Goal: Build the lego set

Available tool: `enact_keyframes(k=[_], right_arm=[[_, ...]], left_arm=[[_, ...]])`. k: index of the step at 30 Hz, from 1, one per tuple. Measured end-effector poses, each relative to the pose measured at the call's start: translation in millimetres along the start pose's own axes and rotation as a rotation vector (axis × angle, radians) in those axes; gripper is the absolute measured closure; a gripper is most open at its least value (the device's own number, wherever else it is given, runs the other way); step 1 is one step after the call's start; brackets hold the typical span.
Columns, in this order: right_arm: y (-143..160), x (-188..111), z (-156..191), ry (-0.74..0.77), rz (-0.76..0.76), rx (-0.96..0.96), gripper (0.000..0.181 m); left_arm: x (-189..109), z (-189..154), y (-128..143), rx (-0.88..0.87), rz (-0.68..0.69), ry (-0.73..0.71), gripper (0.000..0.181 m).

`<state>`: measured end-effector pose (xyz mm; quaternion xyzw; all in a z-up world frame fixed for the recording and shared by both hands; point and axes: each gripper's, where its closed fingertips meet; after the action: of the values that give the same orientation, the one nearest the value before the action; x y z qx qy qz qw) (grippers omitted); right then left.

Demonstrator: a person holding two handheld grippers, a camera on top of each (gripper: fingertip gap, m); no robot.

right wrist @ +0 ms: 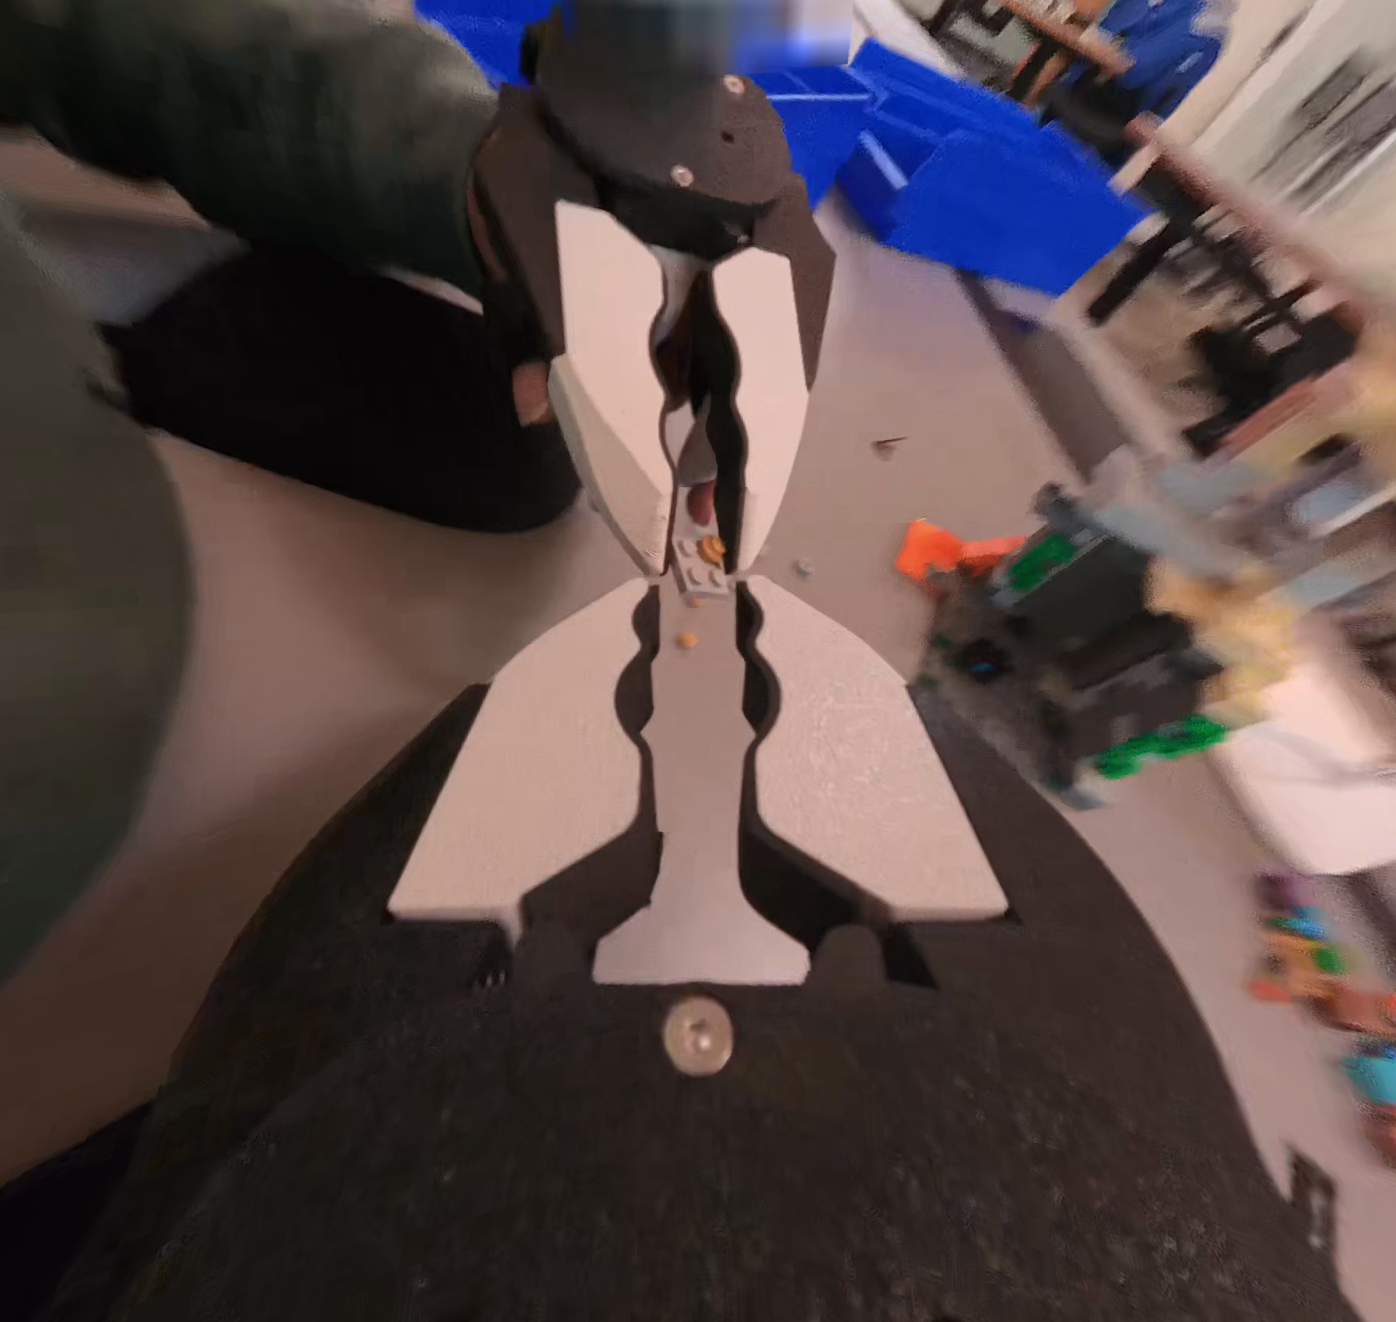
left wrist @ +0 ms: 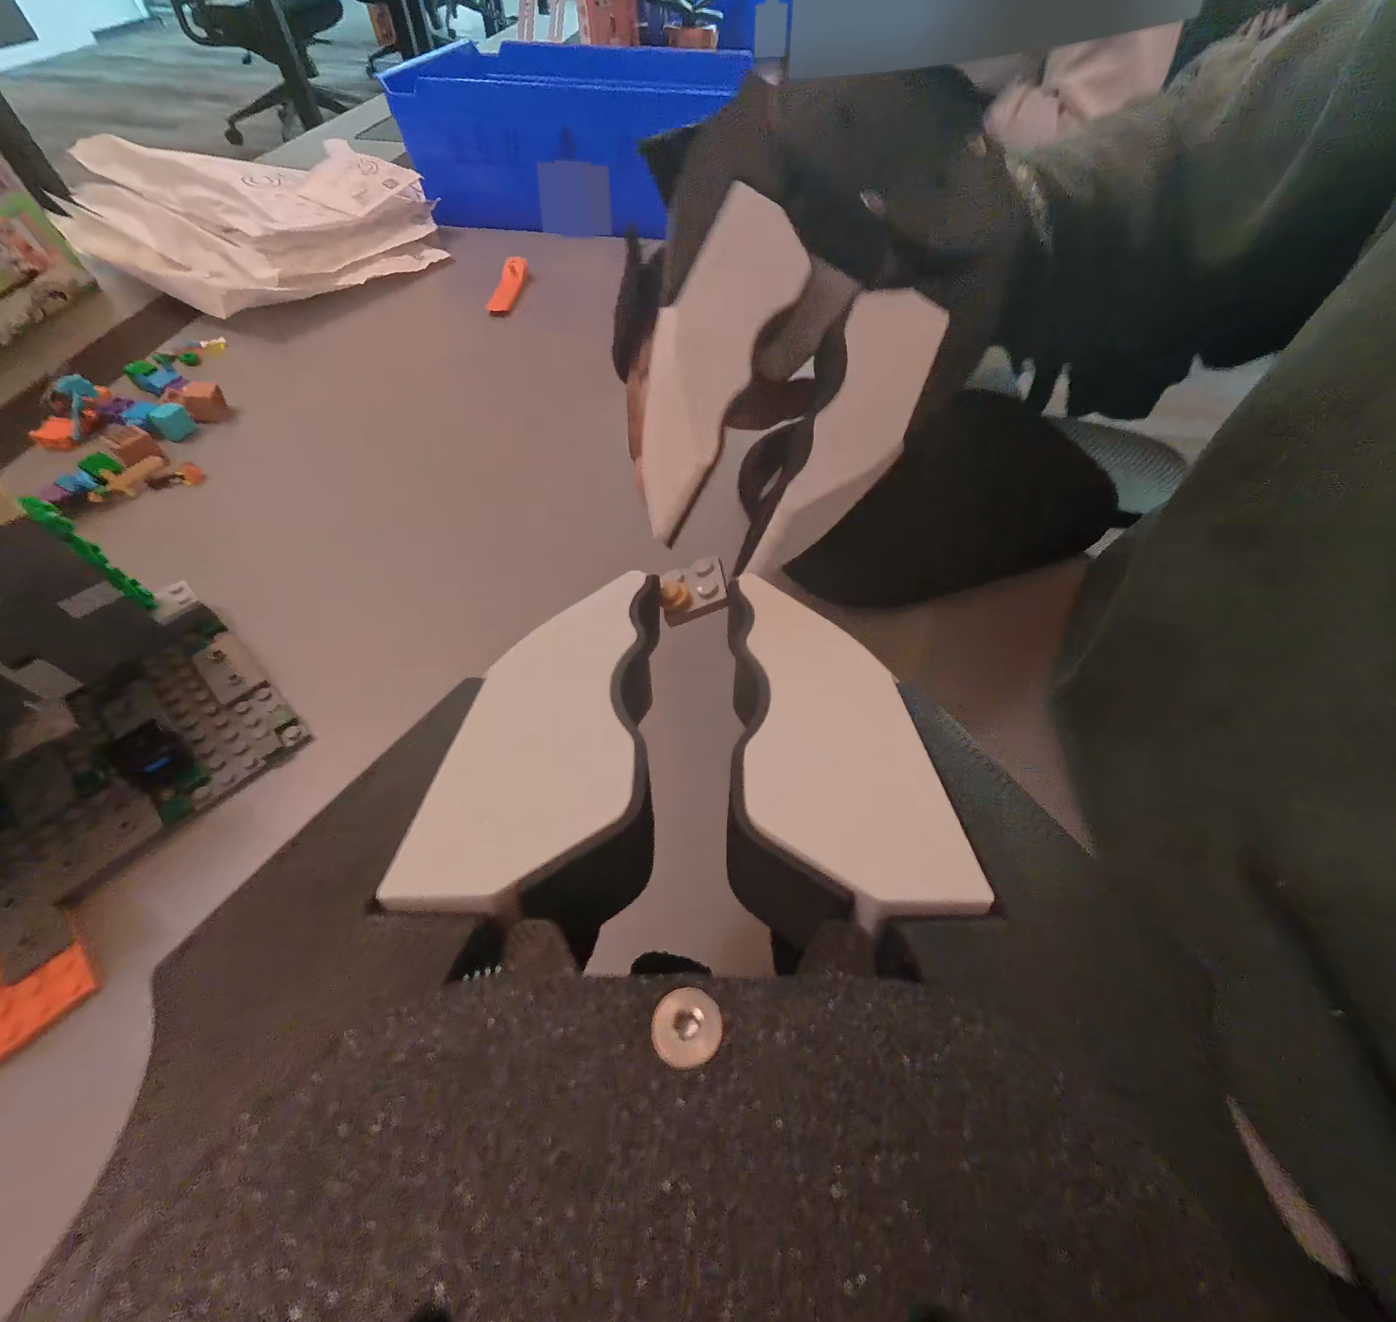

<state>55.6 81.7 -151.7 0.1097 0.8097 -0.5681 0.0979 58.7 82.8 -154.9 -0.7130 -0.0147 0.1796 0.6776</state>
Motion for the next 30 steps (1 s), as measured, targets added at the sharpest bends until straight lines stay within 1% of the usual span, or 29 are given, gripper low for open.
enact_keyframes(k=[1, 3, 5, 9, 11, 12, 15, 19, 22, 25, 30], right_arm=[[0.9, -1.8, 2.7, -0.060, -0.007, 0.100, 0.159], [0.3, -3.9, 4.7, -0.139, -0.026, 0.247, 0.156], [-1.0, -3.5, 8.2, -0.204, -0.038, 0.340, 0.156], [1.4, 1.5, 15.4, -0.299, -0.019, 0.407, 0.158], [1.0, 2.5, 16.4, -0.327, -0.022, 0.412, 0.160], [0.4, 2.6, 16.1, -0.335, -0.028, 0.417, 0.165], [2.3, 5.5, 17.6, -0.365, -0.020, 0.429, 0.165], [12.6, 13.7, 15.3, -0.339, 0.029, 0.405, 0.165], [36.7, 21.1, 13.8, -0.290, 0.146, 0.341, 0.165], [56.7, 30.5, 19.6, -0.275, 0.249, 0.327, 0.165], [75.4, 42.7, 23.3, -0.261, 0.377, 0.246, 0.165]], left_arm=[[0.0, -0.4, 1.1, 0.035, 0.002, -0.001, 0.164], [1.3, -3.7, 2.4, 0.092, 0.001, 0.005, 0.164], [3.0, -6.5, 3.4, 0.169, 0.004, 0.002, 0.164], [4.4, -10.6, 0.4, 0.267, -0.010, -0.005, 0.164], [3.1, -11.4, 1.6, 0.297, -0.007, -0.007, 0.164], [2.1, -12.4, 1.8, 0.305, -0.010, -0.004, 0.165], [0.2, -13.6, 4.9, 0.302, -0.012, -0.006, 0.164], [-5.1, -5.6, 15.1, 0.288, 0.043, -0.023, 0.162], [-19.5, 12.6, 22.9, 0.280, 0.096, -0.092, 0.161], [-35.0, 28.5, 22.7, 0.238, 0.093, -0.164, 0.163], [-51.9, 52.5, 25.8, 0.212, 0.093, -0.284, 0.167]])
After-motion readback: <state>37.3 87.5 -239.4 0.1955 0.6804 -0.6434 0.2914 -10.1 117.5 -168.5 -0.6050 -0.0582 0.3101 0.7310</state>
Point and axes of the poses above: each gripper's, where its closed fingertips meet, x out along the fingers, y out of its underside, z = x × y across the jaws, and after that the axes turned 6 degrees about -z, right-handed
